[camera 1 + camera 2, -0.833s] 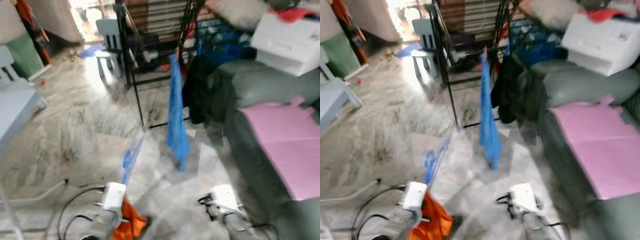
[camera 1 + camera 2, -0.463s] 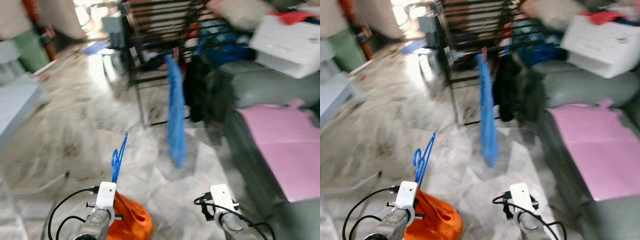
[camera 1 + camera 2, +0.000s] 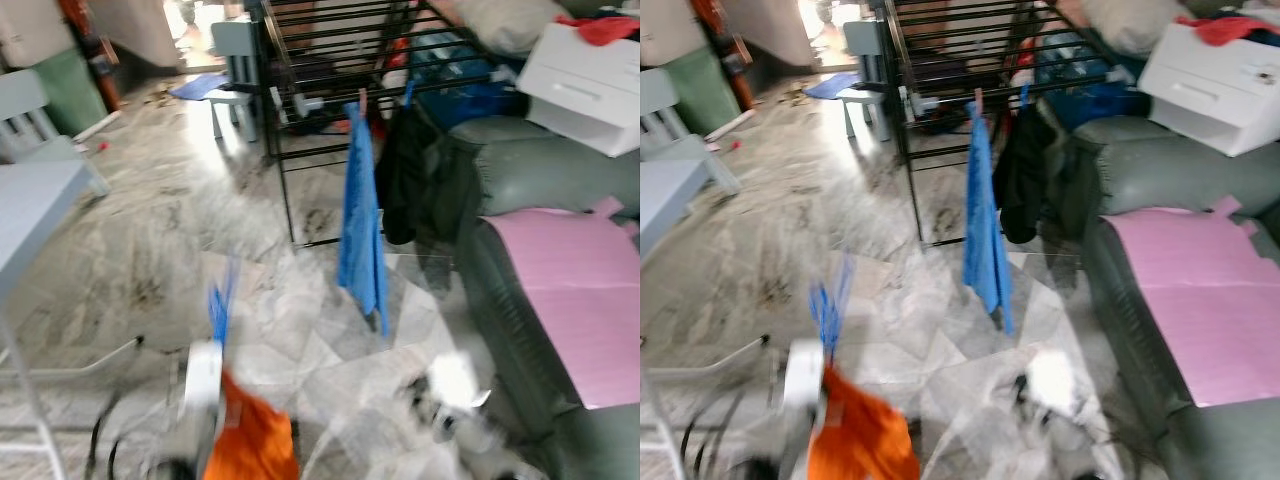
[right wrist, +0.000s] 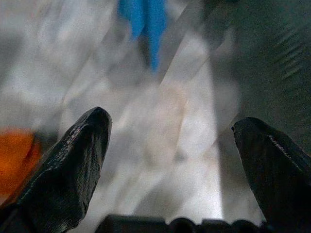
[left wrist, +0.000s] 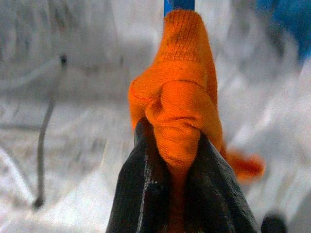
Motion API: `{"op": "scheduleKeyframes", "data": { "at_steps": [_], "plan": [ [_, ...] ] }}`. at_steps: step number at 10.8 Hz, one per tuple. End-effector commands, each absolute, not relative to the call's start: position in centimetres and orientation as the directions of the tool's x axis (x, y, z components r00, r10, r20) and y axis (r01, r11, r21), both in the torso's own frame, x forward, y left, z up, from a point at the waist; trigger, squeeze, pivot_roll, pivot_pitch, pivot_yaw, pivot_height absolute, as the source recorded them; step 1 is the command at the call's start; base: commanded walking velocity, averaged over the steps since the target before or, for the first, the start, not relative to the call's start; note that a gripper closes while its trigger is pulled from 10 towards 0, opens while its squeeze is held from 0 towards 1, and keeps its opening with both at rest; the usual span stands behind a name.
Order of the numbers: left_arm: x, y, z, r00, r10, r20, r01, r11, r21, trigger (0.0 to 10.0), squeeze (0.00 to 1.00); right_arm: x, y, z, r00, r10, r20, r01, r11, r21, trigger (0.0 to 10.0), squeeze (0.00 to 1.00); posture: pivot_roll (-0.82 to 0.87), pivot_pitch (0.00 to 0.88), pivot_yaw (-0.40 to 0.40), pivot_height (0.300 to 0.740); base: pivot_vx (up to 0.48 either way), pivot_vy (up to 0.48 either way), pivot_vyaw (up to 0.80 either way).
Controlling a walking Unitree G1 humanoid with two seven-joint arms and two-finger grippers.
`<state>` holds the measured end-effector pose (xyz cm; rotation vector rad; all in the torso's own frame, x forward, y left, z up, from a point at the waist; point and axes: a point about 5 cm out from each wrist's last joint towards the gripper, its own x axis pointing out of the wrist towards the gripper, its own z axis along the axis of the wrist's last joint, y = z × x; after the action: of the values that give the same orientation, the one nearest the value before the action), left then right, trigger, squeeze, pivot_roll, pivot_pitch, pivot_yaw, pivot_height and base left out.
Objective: Hang hanger
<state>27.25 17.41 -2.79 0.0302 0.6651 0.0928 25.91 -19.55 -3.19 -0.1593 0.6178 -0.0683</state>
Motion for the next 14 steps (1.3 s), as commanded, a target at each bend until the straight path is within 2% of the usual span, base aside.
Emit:
{"op": "scheduleKeyframes", "data": {
  "at_steps": [1,3,4,7,8,9,10,14],
  "plan": [
    [29.7,17.2,-0.4,0.856,0.081,-0.51,-0.068,0.997,0.043,10.0,0.0,27.4,-19.6,-1.9,0.849,-0.128,-0.512,0.052,0.986,-0.16,10.0,0.0,-0.07,0.0,0.057,0.74,0.0,0.0,0.0],
    [31.6,17.0,1.6,0.894,0.073,-0.443,-0.075,0.997,0.015,10.0,0.0,28.4,-20.0,-0.9,0.867,-0.144,-0.477,0.067,0.982,-0.174,10.0,0.0,-0.08,0.0,0.066,0.74,0.0,0.0,0.0],
    [31.6,17.0,1.6,0.893,0.072,-0.443,-0.073,0.997,0.015,10.0,0.0,28.2,-19.9,-1.1,0.863,-0.144,-0.484,0.066,0.982,-0.175,10.0,0.0,-0.09,0.0,0.074,0.74,0.0,0.0,0.0],
    [27.5,17.3,-2.5,0.801,0.063,-0.595,0.027,0.99,0.141,10.0,0.0,24.5,-18.3,-4.4,0.785,-0.093,-0.612,-0.014,0.986,-0.169,10.0,0.0,-0.11,0.0,0.084,0.74,0.0,0.0,0.0],
    [26.9,17.4,-3.0,0.785,0.065,-0.616,0.038,0.988,0.151,10.0,0.0,24.1,-18.2,-4.7,0.774,-0.09,-0.627,-0.019,0.986,-0.164,10.0,0.0,-0.11,0.0,0.084,0.74,0.0,0.0,0.0],
    [23.9,18.0,-5.3,0.694,0.092,-0.714,0.025,0.988,0.152,10.0,0.0,22.5,-18.0,-6.0,0.721,-0.083,-0.688,-0.006,0.992,-0.126,10.0,0.0,-0.11,0.0,0.078,0.74,0.0,0.0,0.0],
    [22.7,18.2,-6.1,0.652,0.101,-0.752,0.027,0.987,0.156,10.0,0.0,21.9,-17.9,-6.4,0.697,-0.081,-0.713,0.005,0.994,-0.107,10.0,0.0,-0.12,0.0,0.074,0.74,0.0,0.0,0.0],
    [21.9,18.2,-6.6,0.622,0.1,-0.776,0.05,0.985,0.167,10.0,0.0,22.2,-18.4,-6.3,0.688,-0.085,-0.72,0.001,0.993,-0.116,10.0,0.0,-0.11,0.0,0.075,0.74,0.0,0.0,0.0]
  ]
}}
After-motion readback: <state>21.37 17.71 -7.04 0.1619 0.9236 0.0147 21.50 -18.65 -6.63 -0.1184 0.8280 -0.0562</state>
